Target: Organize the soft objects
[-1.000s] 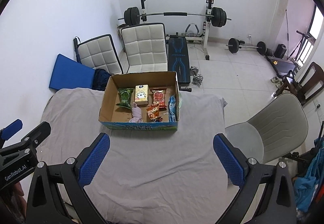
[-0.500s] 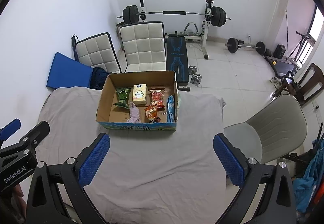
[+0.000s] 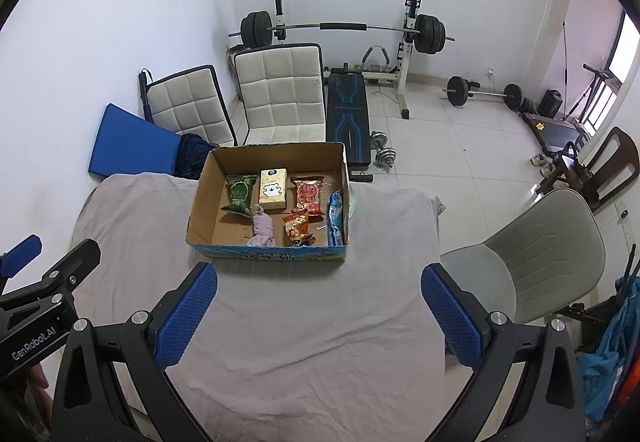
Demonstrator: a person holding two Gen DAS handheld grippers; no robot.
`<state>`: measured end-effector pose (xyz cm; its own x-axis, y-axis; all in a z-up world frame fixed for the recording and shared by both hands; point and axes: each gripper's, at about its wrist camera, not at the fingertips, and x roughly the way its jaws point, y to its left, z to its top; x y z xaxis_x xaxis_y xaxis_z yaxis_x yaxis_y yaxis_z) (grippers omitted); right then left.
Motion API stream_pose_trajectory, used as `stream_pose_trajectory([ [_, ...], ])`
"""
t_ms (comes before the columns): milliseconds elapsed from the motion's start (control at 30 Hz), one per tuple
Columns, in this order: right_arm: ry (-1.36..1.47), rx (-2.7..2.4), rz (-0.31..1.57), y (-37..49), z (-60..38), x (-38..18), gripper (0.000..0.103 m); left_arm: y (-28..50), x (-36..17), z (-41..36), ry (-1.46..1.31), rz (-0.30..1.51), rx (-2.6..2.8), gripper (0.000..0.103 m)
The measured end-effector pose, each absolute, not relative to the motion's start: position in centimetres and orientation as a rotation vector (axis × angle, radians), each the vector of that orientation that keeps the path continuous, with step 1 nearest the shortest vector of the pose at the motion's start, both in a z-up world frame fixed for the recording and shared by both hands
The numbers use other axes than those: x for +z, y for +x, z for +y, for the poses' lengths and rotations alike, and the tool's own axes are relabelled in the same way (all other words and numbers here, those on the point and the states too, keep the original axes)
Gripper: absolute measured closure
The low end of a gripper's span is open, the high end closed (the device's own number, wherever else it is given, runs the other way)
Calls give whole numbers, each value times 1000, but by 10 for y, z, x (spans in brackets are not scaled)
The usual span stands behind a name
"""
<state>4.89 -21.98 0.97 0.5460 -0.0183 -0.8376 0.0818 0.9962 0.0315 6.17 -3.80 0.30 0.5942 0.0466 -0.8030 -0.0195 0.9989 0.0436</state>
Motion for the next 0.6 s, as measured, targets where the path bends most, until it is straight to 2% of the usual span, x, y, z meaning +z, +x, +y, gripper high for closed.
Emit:
stream_pose_trajectory([
  [600, 72, -71, 991, 51, -221, 8, 0, 63, 3, -39, 35, 933, 43, 3],
])
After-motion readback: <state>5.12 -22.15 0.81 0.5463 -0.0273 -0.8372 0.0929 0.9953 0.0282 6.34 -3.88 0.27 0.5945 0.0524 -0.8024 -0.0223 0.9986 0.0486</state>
